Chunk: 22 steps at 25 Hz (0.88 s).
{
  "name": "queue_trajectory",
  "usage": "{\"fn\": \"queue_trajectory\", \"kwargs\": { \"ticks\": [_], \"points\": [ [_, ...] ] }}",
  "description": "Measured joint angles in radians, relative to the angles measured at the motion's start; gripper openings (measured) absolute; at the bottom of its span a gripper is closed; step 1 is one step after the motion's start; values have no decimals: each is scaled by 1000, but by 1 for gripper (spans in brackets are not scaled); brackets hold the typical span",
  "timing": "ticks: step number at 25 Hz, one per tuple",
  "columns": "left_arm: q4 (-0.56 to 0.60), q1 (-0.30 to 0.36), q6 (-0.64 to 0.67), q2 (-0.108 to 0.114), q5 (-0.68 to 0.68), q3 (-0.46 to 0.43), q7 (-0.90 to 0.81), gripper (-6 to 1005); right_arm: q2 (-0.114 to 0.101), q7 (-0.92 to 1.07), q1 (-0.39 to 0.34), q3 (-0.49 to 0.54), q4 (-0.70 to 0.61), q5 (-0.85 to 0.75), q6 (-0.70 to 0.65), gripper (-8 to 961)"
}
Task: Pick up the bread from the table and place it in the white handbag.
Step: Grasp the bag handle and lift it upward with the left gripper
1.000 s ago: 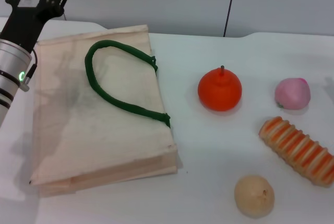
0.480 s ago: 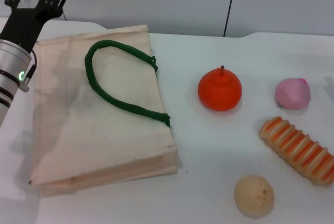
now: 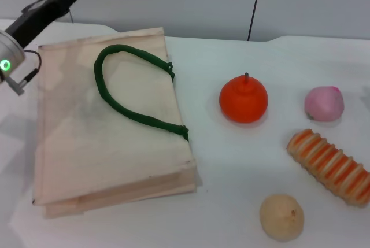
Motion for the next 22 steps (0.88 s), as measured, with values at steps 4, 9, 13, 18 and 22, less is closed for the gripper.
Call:
{"fn": "queue_trajectory", "kwargs": {
  "ticks": [4,9,13,18,22],
  "points": [
    [-171,-48,41,21,226,21,-318,677,0,0,-1,0,0,0,0,886],
    [-322,-107,123,56,494,21,-550,677,-2,-1,-2,0,0,0,0,886],
    [-454,-169,209,74,732,21,-671,676,-2,-2,-3,0,0,0,0,885],
    [-518,-215,280,88,876,23,-725,675,-2,-2,-7,0,0,0,0,884],
    [-520,-242,252,89,955,23,-719,677,-2,-2,-8,0,-1,0,0,886]
  ]
}}
